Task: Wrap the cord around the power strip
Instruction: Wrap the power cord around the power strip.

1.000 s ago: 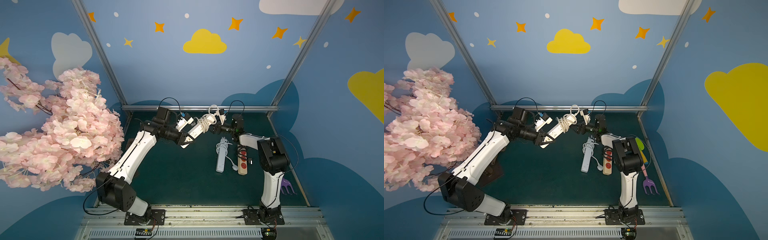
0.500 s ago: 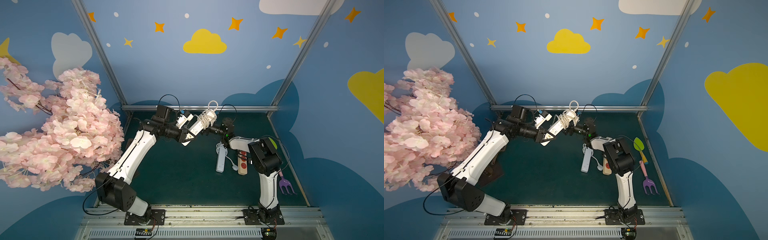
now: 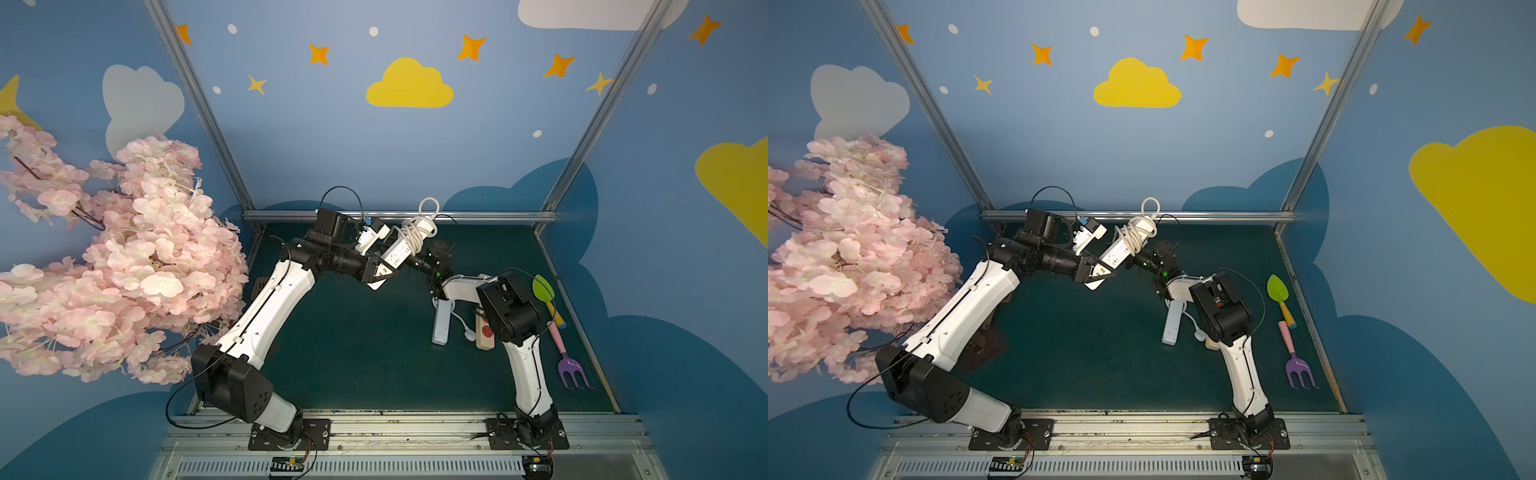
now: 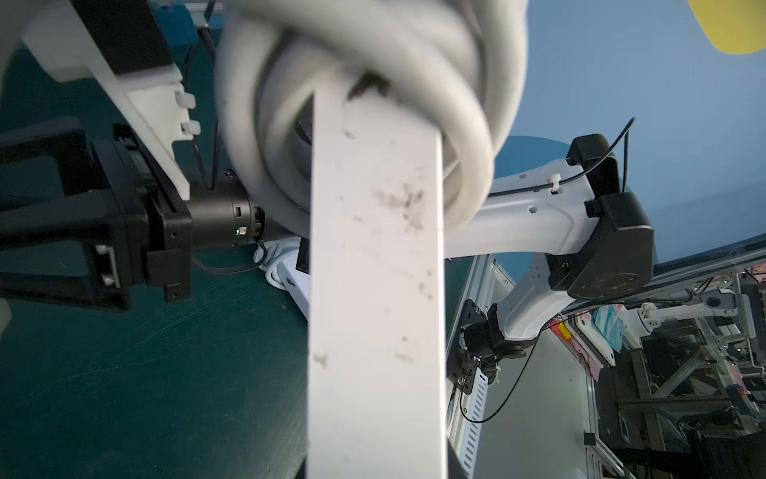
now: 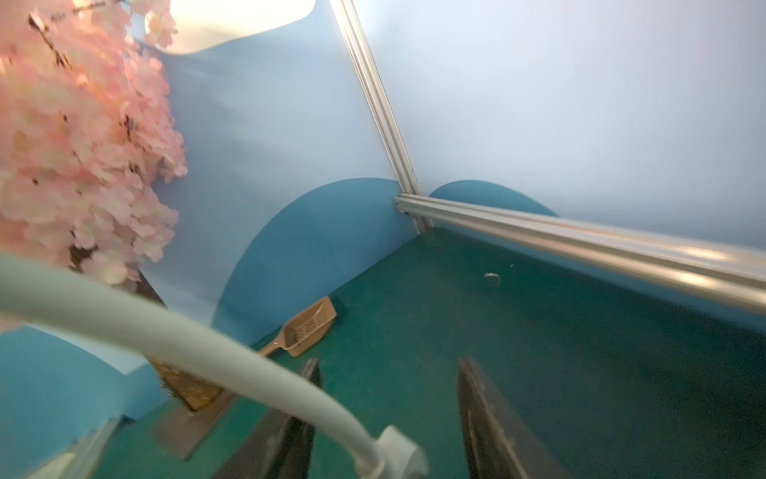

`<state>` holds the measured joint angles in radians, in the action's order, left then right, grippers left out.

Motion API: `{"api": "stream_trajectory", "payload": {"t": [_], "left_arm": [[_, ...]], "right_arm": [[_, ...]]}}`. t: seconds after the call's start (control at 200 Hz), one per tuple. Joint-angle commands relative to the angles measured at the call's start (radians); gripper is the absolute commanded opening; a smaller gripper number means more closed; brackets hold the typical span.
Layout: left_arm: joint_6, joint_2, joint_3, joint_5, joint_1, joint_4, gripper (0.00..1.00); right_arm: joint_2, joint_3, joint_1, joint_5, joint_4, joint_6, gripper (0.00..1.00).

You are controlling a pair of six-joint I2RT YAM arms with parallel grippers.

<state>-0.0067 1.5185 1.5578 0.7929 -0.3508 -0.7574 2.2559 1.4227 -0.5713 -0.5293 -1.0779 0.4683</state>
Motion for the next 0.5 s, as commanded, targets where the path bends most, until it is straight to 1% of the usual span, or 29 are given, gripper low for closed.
{"api": "stream_trajectory", "payload": {"t": [0.0,0.135,0.29,0.335,0.415,0.496], "left_arm": [[-0.006,-0.009,0.033,0.038,0.001,0.115,0.03],[-0.021,-0.006,0.030,0.029,0.003,0.137,0.03],[-0.029,-0.012,0.018,-0.005,0.013,0.154,0.03],[-0.029,-0.014,0.012,-0.040,0.022,0.161,0.03],[-0.002,-0.004,0.021,-0.112,0.041,0.145,0.03],[0.053,0.016,0.038,-0.241,0.059,0.105,0.03]], "right_arm": [[0.025,0.017,-0.005,0.029,-0.053,0.039,0.32],[0.028,-0.005,-0.009,0.052,-0.084,0.064,0.16],[0.004,-0.056,-0.014,0.081,-0.085,0.078,0.03],[-0.014,-0.091,-0.018,0.094,-0.090,0.089,0.00],[-0.063,-0.183,-0.025,0.099,-0.091,0.110,0.00],[-0.141,-0.300,-0.035,0.090,-0.052,0.112,0.00]]}}
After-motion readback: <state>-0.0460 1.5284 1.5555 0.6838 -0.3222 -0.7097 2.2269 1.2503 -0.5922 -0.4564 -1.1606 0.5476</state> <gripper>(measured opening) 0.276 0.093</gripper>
